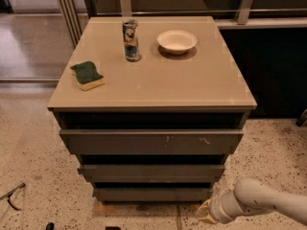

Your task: Open bottom drawer

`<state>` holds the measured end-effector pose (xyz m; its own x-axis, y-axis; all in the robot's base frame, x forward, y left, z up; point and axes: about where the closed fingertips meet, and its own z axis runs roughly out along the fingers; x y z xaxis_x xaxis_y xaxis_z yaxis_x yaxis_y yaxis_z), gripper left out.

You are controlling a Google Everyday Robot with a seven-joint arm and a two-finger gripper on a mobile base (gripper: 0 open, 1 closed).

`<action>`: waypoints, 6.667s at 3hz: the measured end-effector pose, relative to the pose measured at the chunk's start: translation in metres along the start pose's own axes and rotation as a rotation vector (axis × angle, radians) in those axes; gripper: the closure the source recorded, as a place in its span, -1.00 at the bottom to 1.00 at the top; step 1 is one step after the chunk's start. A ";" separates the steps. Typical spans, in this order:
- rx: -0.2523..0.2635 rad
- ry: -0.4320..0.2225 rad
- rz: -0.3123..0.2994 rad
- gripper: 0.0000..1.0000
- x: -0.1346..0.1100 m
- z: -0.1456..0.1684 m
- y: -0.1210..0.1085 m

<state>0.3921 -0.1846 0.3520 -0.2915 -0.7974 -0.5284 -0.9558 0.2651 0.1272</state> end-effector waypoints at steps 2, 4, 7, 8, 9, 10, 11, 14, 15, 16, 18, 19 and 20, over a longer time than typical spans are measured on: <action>-0.014 -0.042 -0.063 1.00 0.019 0.046 0.008; -0.040 -0.104 -0.098 0.62 0.021 0.088 0.011; 0.052 -0.085 -0.219 -0.93 0.026 0.110 -0.007; 0.077 -0.088 -0.261 -1.00 0.021 0.123 -0.023; 0.107 -0.100 -0.294 -1.00 0.013 0.135 -0.048; 0.124 -0.109 -0.301 -1.00 0.008 0.140 -0.067; 0.120 -0.095 -0.302 -1.00 0.003 0.151 -0.084; 0.076 0.009 -0.272 -1.00 0.002 0.180 -0.110; 0.054 0.020 -0.253 -1.00 0.006 0.185 -0.108; 0.029 0.037 -0.227 -1.00 0.011 0.189 -0.106; -0.032 0.077 -0.186 -1.00 0.013 0.193 -0.092; -0.068 0.089 -0.157 -1.00 0.010 0.190 -0.080; -0.096 0.088 -0.136 -1.00 0.005 0.181 -0.064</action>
Offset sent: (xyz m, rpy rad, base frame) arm -0.0178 0.0273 -0.0903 0.1025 -0.0749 0.0973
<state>0.4591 -0.1079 0.1892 -0.1579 -0.8679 -0.4709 -0.9846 0.1022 0.1417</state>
